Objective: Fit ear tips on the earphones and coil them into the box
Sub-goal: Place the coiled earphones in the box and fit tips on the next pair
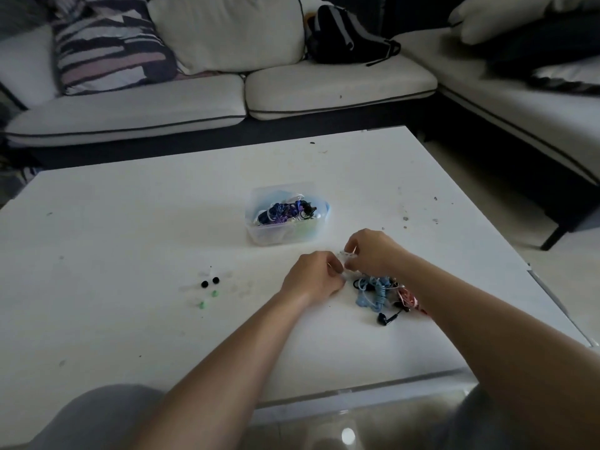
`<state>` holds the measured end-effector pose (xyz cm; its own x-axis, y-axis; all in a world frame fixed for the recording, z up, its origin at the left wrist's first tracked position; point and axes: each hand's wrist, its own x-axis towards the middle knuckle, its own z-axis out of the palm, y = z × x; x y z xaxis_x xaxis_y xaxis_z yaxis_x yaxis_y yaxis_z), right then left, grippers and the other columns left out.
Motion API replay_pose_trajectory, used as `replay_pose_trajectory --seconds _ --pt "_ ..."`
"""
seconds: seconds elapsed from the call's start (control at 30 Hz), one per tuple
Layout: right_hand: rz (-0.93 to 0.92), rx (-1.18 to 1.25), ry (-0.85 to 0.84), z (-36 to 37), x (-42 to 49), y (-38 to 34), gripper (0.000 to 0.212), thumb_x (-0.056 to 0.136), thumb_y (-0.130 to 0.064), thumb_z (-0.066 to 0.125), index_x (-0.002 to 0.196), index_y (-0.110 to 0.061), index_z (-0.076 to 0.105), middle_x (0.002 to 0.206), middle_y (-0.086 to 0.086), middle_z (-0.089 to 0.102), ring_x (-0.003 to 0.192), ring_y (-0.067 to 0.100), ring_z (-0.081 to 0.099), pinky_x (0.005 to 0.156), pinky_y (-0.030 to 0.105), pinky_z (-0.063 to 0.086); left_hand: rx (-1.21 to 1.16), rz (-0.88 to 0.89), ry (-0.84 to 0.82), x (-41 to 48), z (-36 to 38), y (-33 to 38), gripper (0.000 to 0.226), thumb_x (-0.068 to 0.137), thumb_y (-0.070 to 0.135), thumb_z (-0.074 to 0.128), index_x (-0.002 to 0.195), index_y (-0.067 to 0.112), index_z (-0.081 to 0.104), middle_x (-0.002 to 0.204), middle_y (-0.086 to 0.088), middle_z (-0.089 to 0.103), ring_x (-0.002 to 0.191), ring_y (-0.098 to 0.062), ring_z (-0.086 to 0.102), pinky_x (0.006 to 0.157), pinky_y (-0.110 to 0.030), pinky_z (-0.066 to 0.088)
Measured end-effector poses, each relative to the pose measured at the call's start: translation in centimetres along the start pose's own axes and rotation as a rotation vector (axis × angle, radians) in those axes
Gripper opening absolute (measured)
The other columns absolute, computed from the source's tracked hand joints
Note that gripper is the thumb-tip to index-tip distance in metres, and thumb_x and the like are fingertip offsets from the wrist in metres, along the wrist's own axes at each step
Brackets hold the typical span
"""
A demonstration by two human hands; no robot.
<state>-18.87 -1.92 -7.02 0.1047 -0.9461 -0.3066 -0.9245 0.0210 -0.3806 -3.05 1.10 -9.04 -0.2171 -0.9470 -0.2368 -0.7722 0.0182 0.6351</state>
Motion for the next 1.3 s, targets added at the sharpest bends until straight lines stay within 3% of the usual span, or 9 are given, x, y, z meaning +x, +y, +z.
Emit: replay_pose_trajectory --seconds 0.13,0.27,0.37,0.47,0.63,0.8,0.97,1.2,1.3 --pt "-0.033 0.181 0.004 -1.1 -0.2 -1.8 0.02 0.084 -0.023 0.069 0.103 -0.021 0.066 0.091 -0.003 0.074 0.078 0.01 0.064 0.06 0.02 0.042 -0.032 -0.03 0.035 -0.6 -1.7 -1.0 0.014 0.08 0.028 0.068 0.094 0.026 0.07 0.089 0.012 0.068 0.088 -0.01 0.064 0.082 -0.027 0.053" --pt "-0.083 0.422 0.042 -1.7 -0.7 -3.7 0.008 0.084 -0.018 0.067 0.09 -0.012 0.067 0.079 0.003 0.073 0.069 0.015 0.064 0.066 0.03 0.052 -0.135 -0.078 0.083 -1.5 -4.6 -2.3 0.011 0.084 0.026 0.066 0.094 0.025 0.07 0.089 0.011 0.07 0.086 -0.013 0.067 0.075 -0.025 0.051" --pt "-0.15 0.606 -0.022 -2.0 -1.2 -5.6 0.016 0.086 -0.012 0.067 0.096 -0.001 0.064 0.084 0.011 0.07 0.069 0.016 0.063 0.069 0.036 0.054 -0.444 -0.144 0.101 -2.7 -6.9 -2.9 0.031 0.085 0.019 0.071 0.114 0.02 0.06 0.096 -0.001 0.073 0.078 -0.018 0.068 0.066 -0.03 0.054" --pt "-0.202 0.747 -0.106 -1.6 -1.6 -7.7 0.006 0.086 -0.01 0.068 0.09 -0.008 0.064 0.078 0.007 0.068 0.07 0.016 0.062 0.072 0.035 0.051 -0.78 -0.138 0.07 -4.1 -9.2 -2.9 0.041 0.089 0.008 0.068 0.126 0.019 0.054 0.106 -0.01 0.072 0.086 -0.022 0.072 0.071 -0.032 0.058" --pt "-0.194 0.93 -0.188 0.2 -2.2 -10.8 0.021 0.088 -0.009 0.07 0.106 -0.01 0.059 0.074 0.005 0.068 0.073 0.017 0.066 0.076 0.034 0.056 -0.982 -0.118 0.092 -5.8 -11.5 -4.3 0.023 0.092 0.002 0.061 0.108 0.014 0.07 0.095 -0.01 0.074 0.08 -0.021 0.071 0.074 -0.027 0.056" --pt "-0.215 1.003 -0.277 1.7 -2.3 -13.1 0.014 0.094 -0.016 0.064 0.105 -0.008 0.065 0.07 0.011 0.065 0.071 0.023 0.065 0.073 0.035 0.056 -0.928 -0.117 0.18 -6.6 -12.2 -6.4 0.013 0.087 0.0 0.07 0.095 0.01 0.072 0.086 -0.012 0.075 0.078 -0.02 0.072 0.071 -0.021 0.057" --pt "-0.242 0.899 -0.133 2.9 -1.6 -14.9 0.024 0.099 -0.031 0.06 0.089 -0.011 0.069 0.073 0.012 0.068 0.064 0.019 0.066 0.064 0.035 0.059 -0.816 -0.143 0.242 -6.7 -13.8 -7.8 0.022 0.081 -0.004 0.076 0.097 0.005 0.064 0.085 -0.013 0.074 0.066 -0.013 0.071 0.051 -0.013 0.048" --pt "-0.208 1.032 -0.078 3.2 -0.2 -16.0 0.011 0.097 -0.024 0.064 0.098 -0.013 0.065 0.079 0.007 0.07 0.063 0.023 0.066 0.062 0.038 0.06 -0.854 -0.122 0.198 -5.6 -15.7 -10.0 0.014 0.087 -0.003 0.068 0.096 0.007 0.073 0.093 -0.01 0.076 0.086 -0.02 0.075 0.077 -0.022 0.057" --pt "-0.149 1.137 -0.121 2.8 0.3 -15.7 0.006 0.097 -0.018 0.062 0.095 -0.013 0.061 0.069 0.004 0.068 0.057 0.021 0.058 0.06 0.036 0.058 -0.591 -0.17 0.242 -4.9 -16.3 -11.4 0.015 0.09 0.0 0.065 0.099 0.009 0.073 0.094 -0.007 0.076 0.08 -0.016 0.074 0.072 -0.021 0.057"
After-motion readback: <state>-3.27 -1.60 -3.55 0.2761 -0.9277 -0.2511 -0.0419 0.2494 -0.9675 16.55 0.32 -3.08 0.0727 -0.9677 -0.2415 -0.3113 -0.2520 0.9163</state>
